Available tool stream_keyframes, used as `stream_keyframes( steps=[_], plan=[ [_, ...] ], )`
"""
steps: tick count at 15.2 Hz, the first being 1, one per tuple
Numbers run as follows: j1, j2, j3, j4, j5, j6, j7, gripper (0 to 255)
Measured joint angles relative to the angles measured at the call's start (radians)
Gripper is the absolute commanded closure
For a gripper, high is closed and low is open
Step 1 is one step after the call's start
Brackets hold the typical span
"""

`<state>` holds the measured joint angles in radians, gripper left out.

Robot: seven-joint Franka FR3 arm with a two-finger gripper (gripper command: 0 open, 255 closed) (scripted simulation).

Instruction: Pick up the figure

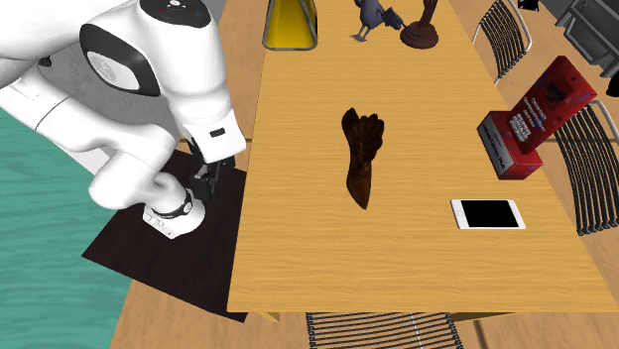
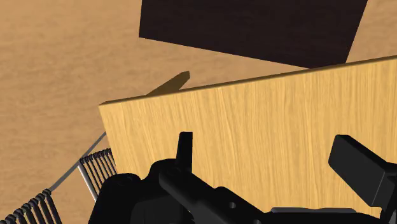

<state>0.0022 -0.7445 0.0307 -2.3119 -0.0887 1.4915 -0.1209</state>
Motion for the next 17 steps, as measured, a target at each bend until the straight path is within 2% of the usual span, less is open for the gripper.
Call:
stream_keyframes(
  steps=[2, 4, 11, 17],
  plan=[
    [-0.001, 0.007, 0.011, 0.004, 0.011, -0.001, 0.022, 0],
    [-0.004, 0.029, 0.046, 0.014, 0.047, -0.002, 0.096, 0],
    [-0.02, 0.165, 0.2, 0.104, 0.197, 0.007, 0.435, 0],
    [-0.042, 0.326, 0.316, 0.219, 0.286, 0.047, 0.721, 0]
  ],
)
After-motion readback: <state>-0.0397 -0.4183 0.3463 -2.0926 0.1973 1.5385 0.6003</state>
